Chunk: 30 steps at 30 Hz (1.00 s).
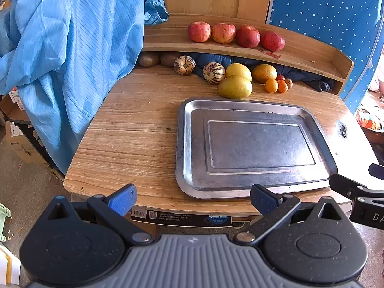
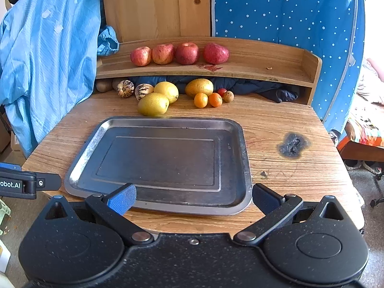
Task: Organize fruits
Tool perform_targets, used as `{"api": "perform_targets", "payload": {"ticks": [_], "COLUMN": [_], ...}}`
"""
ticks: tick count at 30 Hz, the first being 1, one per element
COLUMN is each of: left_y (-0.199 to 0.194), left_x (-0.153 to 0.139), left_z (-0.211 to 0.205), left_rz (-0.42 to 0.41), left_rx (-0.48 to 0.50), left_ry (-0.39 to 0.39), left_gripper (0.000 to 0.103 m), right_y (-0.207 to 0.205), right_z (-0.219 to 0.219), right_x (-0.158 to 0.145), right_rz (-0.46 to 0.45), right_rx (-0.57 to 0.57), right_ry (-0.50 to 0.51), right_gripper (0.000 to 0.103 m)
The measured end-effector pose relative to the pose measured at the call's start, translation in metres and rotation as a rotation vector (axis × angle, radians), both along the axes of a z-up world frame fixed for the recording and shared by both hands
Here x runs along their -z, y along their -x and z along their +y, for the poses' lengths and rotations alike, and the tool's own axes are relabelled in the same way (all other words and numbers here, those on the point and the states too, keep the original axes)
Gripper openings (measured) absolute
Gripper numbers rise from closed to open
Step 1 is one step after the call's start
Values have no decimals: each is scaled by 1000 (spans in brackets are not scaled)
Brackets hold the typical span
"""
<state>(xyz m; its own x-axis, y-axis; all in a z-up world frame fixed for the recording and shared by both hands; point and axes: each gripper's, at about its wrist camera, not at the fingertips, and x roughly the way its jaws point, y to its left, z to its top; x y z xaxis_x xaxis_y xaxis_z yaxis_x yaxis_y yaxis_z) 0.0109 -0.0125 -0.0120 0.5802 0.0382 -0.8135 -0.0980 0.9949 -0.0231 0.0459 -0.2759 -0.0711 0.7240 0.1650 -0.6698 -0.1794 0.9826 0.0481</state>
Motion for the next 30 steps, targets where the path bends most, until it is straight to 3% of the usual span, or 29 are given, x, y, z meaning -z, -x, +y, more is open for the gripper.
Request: {"api": "perform_targets", "payload": {"ticks": [14,30], "left_y": [-20,-68], "left_x": [9,-4], "left_z": [-18,5], "left_rz": [34,47], "left_rx": [-50,-191], "left_ry": [10,-3], "left_gripper": [102,102], "right_y": [-40,-99], "right_z": [-14,8], "right_x": [9,13], "right_rz": [11,23], "right_rx": [-83,-119], "right_ry": [53,-59], "right_gripper": [102,102]}}
